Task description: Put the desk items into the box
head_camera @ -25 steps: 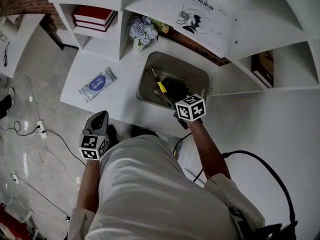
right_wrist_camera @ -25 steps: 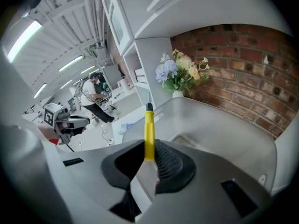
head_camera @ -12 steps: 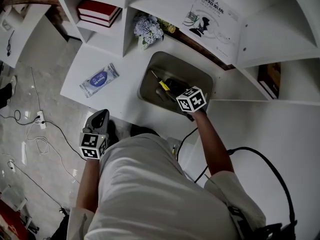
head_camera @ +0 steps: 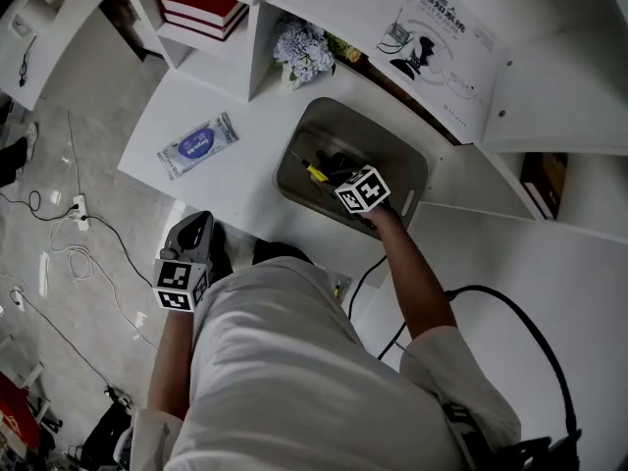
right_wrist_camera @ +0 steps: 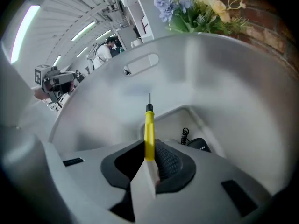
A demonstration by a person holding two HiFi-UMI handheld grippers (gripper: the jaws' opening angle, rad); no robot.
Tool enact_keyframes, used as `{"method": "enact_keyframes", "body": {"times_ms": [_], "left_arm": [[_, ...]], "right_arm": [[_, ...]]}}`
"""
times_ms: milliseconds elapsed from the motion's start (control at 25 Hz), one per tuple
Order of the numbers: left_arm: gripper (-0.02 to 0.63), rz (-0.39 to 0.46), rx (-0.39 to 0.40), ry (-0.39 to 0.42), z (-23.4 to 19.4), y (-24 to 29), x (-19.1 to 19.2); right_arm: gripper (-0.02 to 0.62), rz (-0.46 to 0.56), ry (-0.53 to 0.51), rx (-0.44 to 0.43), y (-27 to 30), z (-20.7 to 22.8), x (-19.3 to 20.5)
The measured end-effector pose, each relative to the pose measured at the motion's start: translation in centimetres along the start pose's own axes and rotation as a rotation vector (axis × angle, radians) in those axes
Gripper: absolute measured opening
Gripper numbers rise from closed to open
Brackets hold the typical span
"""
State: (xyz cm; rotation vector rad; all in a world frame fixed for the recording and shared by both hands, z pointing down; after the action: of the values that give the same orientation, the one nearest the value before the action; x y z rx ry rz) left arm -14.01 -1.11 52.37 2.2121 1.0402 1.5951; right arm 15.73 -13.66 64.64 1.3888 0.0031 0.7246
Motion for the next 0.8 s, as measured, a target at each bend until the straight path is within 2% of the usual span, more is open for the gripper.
{"method": "enact_keyframes", "body": {"times_ms": [240,400,680,800], "left_arm": [[0.005,0.002,-0.047,-0.023,-0.3,-0.4,0.6],[0.005,0.007,-0.076,-0.038,-0.5,-0.9,1.0],[0.005,0.011,-0.092,-0.048,-0.6,-1.2,1.4],[0.005,0.014,-0.082,-0.044,-0.3,-1.0,1.3]], "right_arm": [[0.06,-0.129,-0.094,-0.047,3.5,0.0,1.9],[0.06,-0.192,-0.099,-0.085,4.8,-0.5,2.8],[0.06,-0.264,-0.099,-0.104,5.8,-0.8,3.8],[0.096,-0.23,-0.106,-0.098,5.5,-1.0,3.5]]}}
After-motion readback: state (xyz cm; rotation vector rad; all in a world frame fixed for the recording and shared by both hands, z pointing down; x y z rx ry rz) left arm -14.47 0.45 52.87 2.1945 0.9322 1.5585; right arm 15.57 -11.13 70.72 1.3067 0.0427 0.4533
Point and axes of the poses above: the fingertips, and each gripper's own axes: y forward along the fingers, z to its right, x out of its underside, the point moved 4 cm from there along -y, backward along the fingers, and after that the axes turned 11 degrees about -y, right-handed, at the moved point
